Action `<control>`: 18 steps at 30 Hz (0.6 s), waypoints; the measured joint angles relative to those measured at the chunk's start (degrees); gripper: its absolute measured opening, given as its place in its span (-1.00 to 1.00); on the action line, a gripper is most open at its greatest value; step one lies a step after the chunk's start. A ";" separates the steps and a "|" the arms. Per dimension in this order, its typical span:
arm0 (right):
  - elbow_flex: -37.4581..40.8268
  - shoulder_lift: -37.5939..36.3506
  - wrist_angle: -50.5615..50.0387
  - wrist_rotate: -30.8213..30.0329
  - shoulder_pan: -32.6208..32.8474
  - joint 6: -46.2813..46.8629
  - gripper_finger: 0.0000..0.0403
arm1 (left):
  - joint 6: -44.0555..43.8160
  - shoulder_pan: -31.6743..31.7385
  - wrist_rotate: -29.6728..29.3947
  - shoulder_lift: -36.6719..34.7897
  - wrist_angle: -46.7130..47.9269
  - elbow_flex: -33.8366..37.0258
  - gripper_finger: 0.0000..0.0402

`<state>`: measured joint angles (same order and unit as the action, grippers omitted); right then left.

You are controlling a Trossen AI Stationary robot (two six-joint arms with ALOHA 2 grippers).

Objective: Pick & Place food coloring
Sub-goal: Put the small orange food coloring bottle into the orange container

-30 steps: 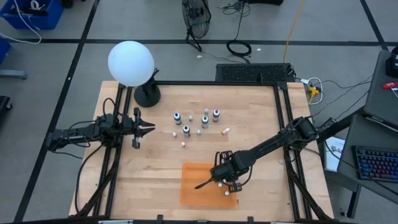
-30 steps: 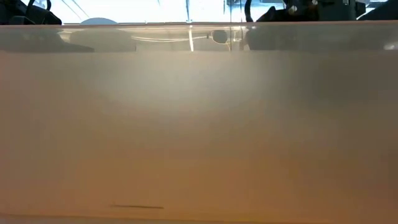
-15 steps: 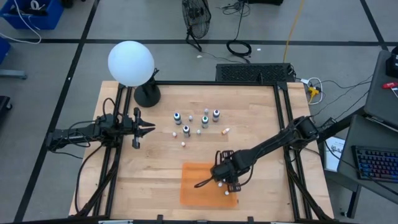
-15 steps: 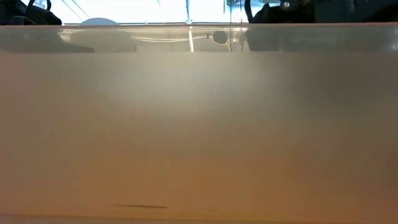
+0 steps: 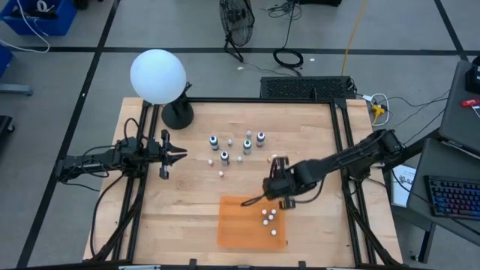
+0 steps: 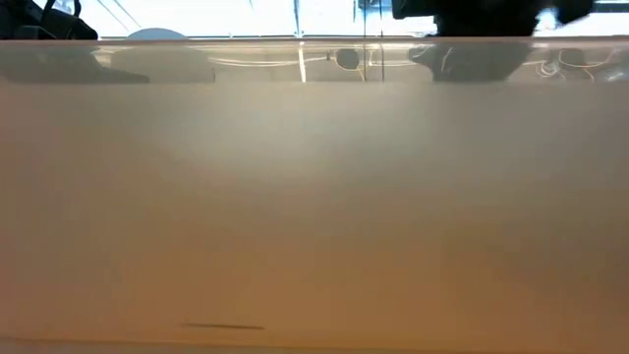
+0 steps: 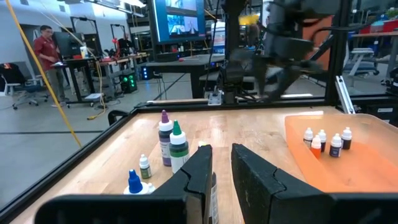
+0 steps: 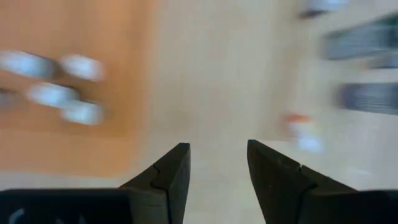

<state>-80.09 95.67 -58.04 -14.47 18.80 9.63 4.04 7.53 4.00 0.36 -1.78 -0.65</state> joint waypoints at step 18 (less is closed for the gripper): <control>18.39 0.21 19.90 6.13 -26.09 -25.65 -0.09 | -0.01 -0.01 -0.03 0.00 0.02 -0.02 -0.67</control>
<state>-61.70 95.88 -38.14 -8.35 -7.29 -16.02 4.03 7.51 3.97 0.36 -1.76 -0.67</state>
